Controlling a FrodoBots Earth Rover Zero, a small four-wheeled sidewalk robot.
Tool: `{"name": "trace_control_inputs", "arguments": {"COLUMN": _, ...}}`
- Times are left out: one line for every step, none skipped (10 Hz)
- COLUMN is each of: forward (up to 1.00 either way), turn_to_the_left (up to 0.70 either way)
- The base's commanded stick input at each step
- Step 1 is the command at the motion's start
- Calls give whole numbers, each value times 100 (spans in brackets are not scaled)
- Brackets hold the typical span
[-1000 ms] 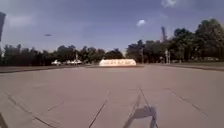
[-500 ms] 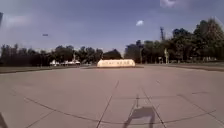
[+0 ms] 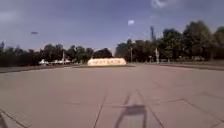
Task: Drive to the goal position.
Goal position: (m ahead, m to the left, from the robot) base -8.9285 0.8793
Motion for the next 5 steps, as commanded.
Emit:
{"name": "trace_control_inputs", "arguments": {"forward": 100, "turn_to_the_left": -39}}
{"name": "trace_control_inputs", "arguments": {"forward": 100, "turn_to_the_left": -39}}
{"name": "trace_control_inputs", "arguments": {"forward": 100, "turn_to_the_left": -39}}
{"name": "trace_control_inputs", "arguments": {"forward": 100, "turn_to_the_left": -39}}
{"name": "trace_control_inputs", "arguments": {"forward": 100, "turn_to_the_left": -39}}
